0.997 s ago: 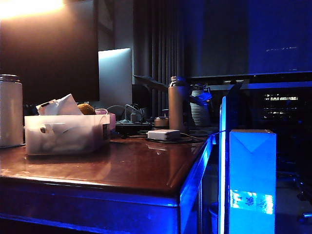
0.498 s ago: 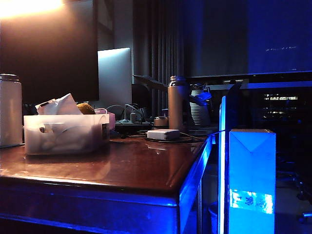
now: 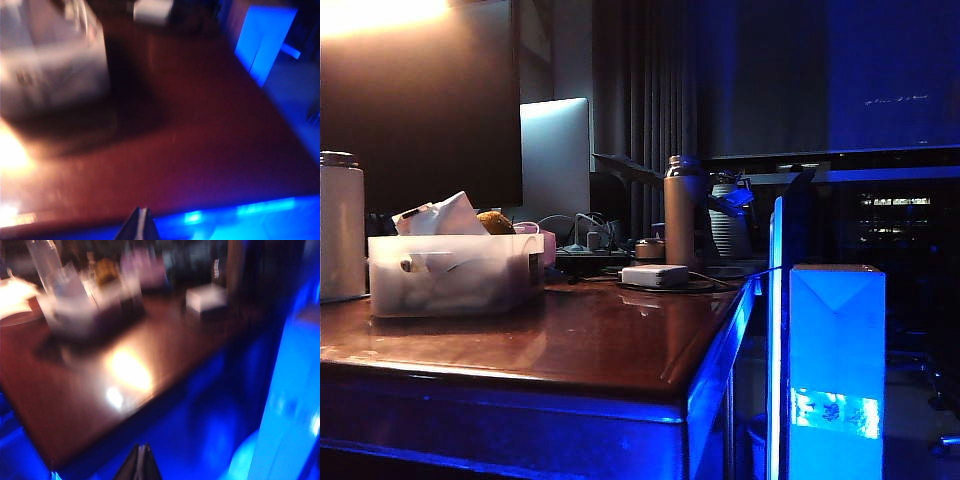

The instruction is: Pick up the kiwi and place it into the translucent box.

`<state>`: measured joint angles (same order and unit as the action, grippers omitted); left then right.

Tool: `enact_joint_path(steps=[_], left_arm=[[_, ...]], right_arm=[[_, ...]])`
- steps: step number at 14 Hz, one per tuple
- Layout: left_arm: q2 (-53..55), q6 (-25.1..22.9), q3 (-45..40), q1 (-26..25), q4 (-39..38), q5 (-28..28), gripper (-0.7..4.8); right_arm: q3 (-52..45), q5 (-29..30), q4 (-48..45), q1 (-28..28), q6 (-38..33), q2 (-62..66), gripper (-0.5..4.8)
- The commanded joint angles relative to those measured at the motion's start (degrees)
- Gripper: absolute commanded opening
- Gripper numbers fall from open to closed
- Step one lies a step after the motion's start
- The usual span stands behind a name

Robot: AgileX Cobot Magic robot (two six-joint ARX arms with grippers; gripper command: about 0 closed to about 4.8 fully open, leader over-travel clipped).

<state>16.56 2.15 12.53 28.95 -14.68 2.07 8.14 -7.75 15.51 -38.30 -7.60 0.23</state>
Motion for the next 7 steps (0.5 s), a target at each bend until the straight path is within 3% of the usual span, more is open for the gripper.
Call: enact_joint_path(steps=[1, 7], left_arm=[[0.0, -0.5, -4.7, 0.0, 1.8, -0.2, -0.03], [0.0, 0.1, -6.5, 0.0, 1.5, -0.3, -0.03]], right_arm=[[-2.1, 0.3, 1.6, 0.0, -1.7, -0.1, -0.06], [-2.1, 0.3, 3.8, 0.0, -1.6, -0.1, -0.06]])
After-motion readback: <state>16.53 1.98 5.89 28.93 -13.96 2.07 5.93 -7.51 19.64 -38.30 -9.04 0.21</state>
